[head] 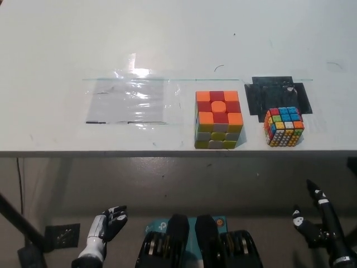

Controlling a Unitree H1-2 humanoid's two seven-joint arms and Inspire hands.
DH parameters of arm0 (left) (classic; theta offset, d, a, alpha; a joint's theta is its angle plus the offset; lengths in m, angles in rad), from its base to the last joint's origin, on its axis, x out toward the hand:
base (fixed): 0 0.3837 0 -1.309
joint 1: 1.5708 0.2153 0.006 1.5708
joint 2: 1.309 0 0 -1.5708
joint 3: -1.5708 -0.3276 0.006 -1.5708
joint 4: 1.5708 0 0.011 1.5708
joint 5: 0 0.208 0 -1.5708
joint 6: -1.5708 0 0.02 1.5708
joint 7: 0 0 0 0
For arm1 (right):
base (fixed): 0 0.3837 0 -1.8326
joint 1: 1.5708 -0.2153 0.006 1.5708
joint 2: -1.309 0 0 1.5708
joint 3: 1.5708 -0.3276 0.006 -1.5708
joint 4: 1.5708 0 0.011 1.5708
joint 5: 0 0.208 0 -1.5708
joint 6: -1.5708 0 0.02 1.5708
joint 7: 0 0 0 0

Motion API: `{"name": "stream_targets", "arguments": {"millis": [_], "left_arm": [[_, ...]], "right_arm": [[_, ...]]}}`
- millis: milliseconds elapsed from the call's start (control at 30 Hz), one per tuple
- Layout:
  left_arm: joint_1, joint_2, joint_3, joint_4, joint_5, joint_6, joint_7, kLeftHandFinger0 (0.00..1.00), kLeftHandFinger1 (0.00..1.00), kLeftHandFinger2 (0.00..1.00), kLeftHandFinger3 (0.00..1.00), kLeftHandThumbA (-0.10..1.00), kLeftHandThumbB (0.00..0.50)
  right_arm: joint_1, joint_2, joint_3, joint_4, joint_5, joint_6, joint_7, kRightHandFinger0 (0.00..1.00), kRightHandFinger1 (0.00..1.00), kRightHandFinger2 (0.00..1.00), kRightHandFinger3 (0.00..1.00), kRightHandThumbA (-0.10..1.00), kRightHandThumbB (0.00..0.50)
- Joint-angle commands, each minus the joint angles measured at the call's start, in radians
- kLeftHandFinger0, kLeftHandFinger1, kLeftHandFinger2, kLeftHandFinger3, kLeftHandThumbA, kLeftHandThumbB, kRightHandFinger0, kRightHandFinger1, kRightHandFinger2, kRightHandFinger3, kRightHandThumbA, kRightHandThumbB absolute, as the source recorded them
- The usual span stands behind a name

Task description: The robot uses its right hand to pick up the small cube kept on the middle on the desk and place it on the bigger cube kept next to it

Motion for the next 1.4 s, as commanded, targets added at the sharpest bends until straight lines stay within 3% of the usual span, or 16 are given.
{"name": "stream_targets", "arguments": {"millis": [0,167,300,433,500,600,633,700,767,967,1133,1167,1200,1233,1300,1367], "left_arm": [[-0.019,0.009,0.012,0.012,-0.016,-0.071,0.003,0.94,0.86,0.79,0.71,0.42,0.203],[-0.017,0.01,0.009,0.005,-0.012,-0.067,0.003,0.92,0.82,0.77,0.69,0.41,0.19],[-0.018,0.01,0.007,0.003,-0.008,-0.058,0.007,0.94,0.87,0.81,0.74,0.43,0.188],[-0.018,0.014,0.0,0.006,0.0,-0.062,0.008,0.95,0.87,0.82,0.75,0.45,0.2],[-0.018,0.015,-0.002,0.021,0.001,-0.09,0.006,0.94,0.85,0.8,0.74,0.43,0.179],[-0.018,0.014,0.001,0.016,-0.004,-0.071,0.001,0.95,0.86,0.8,0.72,0.44,0.207],[-0.018,0.016,-0.002,0.018,0.0,-0.076,0.003,0.95,0.87,0.8,0.72,0.45,0.195],[-0.013,0.014,0.001,0.005,-0.004,-0.068,0.003,0.94,0.86,0.8,0.71,0.42,0.18],[-0.011,0.015,0.003,0.013,-0.011,-0.098,-0.009,0.92,0.82,0.75,0.66,0.41,0.177],[-0.016,0.011,0.007,0.012,-0.01,-0.069,0.004,0.94,0.85,0.79,0.71,0.43,0.205],[-0.01,0.011,0.004,0.011,-0.008,-0.081,0.002,0.93,0.84,0.77,0.68,0.43,0.202],[-0.011,0.013,-0.003,0.015,0.004,-0.081,0.011,0.94,0.86,0.79,0.72,0.45,0.191],[-0.011,0.013,-0.004,0.017,0.004,-0.086,0.009,0.94,0.85,0.79,0.72,0.45,0.184],[-0.01,0.013,-0.005,0.014,0.006,-0.082,0.01,0.93,0.85,0.79,0.72,0.45,0.177],[-0.012,0.014,-0.003,0.014,0.003,-0.072,0.009,0.95,0.87,0.81,0.74,0.45,0.186],[-0.016,0.011,0.004,0.028,-0.009,-0.098,0.002,0.93,0.84,0.78,0.7,0.42,0.195]], "right_arm": [[0.022,-0.06,-0.001,-0.129,0.071,0.085,0.124,1.0,1.0,1.0,1.0,0.37,0.111],[0.051,-0.125,-0.004,-0.295,0.124,0.204,0.204,1.0,1.0,1.0,1.0,0.39,0.133],[0.051,-0.17,-0.003,-0.435,0.151,0.297,0.246,1.0,1.0,1.0,1.0,0.42,0.133],[0.039,-0.195,0.0,-0.519,0.188,0.334,0.28,1.0,1.0,1.0,1.0,0.39,0.118],[0.028,-0.215,0.004,-0.577,0.193,0.375,0.299,1.0,1.0,1.0,1.0,0.41,0.125],[0.011,-0.221,-0.001,-0.655,0.211,0.391,0.307,1.0,1.0,1.0,1.0,0.39,0.156],[-0.006,-0.214,-0.009,-0.705,0.21,0.417,0.292,0.96,0.96,1.0,1.0,0.36,0.191],[-0.022,-0.199,-0.014,-0.736,0.178,0.421,0.266,0.81,0.83,0.87,1.0,0.22,0.199],[-0.046,-0.174,-0.029,-0.774,0.156,0.421,0.234,0.71,0.76,0.82,0.97,0.12,0.223],[-0.126,-0.111,-0.06,-0.835,0.064,0.421,0.18,0.46,0.53,0.63,0.85,0.34,0.306],[-0.178,-0.068,-0.075,-0.838,0.047,0.416,0.144,0.38,0.47,0.62,0.93,0.26,0.318],[-0.197,-0.073,-0.059,-0.835,0.016,0.42,0.151,0.46,0.61,0.81,1.0,0.43,0.385],[-0.207,-0.094,-0.038,-0.831,-0.029,0.421,0.176,0.67,0.92,1.0,1.0,0.57,0.422],[-0.213,-0.1,-0.031,-0.826,-0.042,0.421,0.188,0.8,1.0,1.0,1.0,0.59,0.455],[-0.229,-0.113,-0.015,-0.812,-0.09,0.421,0.234,1.0,1.0,1.0,1.0,0.67,0.499],[-0.258,-0.159,0.04,-0.786,-0.17,0.421,0.273,1.0,1.0,1.0,1.0,0.81,0.5]]}}
